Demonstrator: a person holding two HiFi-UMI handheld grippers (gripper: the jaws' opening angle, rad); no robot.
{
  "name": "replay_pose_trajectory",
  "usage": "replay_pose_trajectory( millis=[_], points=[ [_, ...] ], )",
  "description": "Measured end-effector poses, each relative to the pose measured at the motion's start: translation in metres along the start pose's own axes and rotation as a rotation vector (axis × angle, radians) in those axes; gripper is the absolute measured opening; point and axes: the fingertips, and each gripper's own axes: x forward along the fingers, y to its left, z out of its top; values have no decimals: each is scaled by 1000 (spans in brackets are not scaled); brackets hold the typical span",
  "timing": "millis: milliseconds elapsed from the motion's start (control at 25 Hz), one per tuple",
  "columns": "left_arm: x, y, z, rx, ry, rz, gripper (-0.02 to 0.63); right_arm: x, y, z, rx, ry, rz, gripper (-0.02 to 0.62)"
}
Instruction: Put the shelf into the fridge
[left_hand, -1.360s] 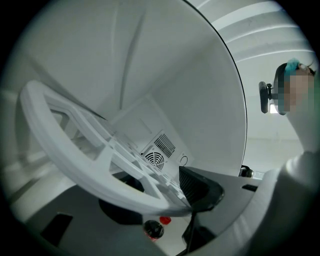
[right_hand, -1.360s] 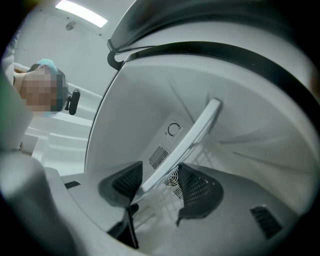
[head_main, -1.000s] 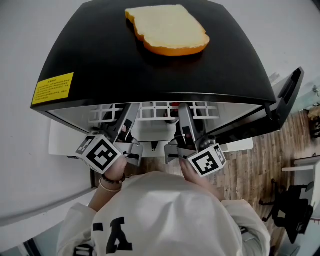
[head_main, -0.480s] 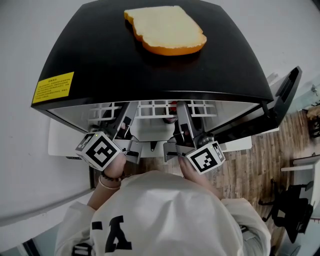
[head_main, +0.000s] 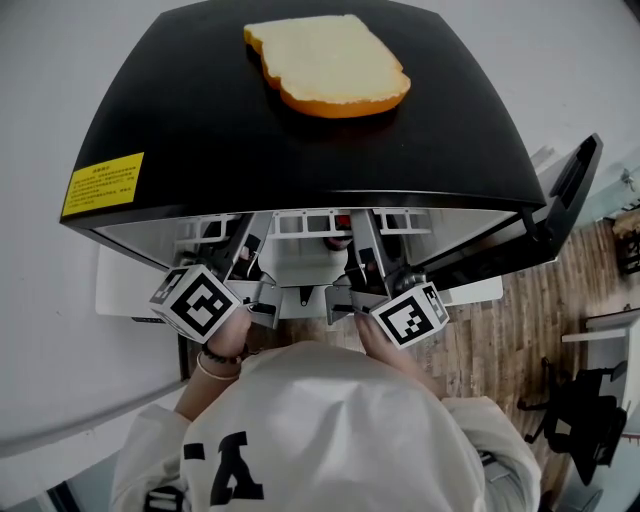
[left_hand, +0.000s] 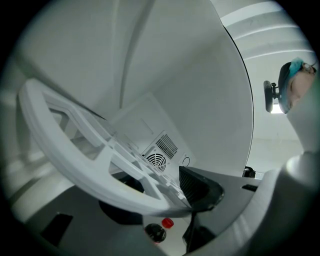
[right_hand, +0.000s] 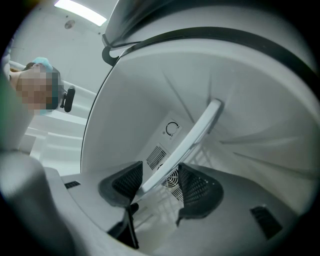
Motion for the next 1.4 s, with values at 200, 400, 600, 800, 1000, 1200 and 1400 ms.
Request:
replay_pose_trajectory(
  millis=[200,400,600,800,1000,1200,1400],
  points=[
    [2,1,1,3,-2,-3,206,3,-1,0,-1,10,4,227],
    [4,1,2,6,3,-5,206,4,-3,0,2,6,0,227],
    [5,3,3,1,-1,2,206,6,-3,-1,4,11,3,227],
    [7,3,3,-5,-6,0,206,7,-3,0,3,7,9,227],
    [6,4,3,-11,-7,2,206,7,-3,-1,-14,22,3,232],
    [6,1,2,8,-1,-20,219,6,-2,0,-6,21,2,232],
    [-9,-6,2,90,-13,-5,225,-10,-1,-5,-66,53,-44,251]
  ],
)
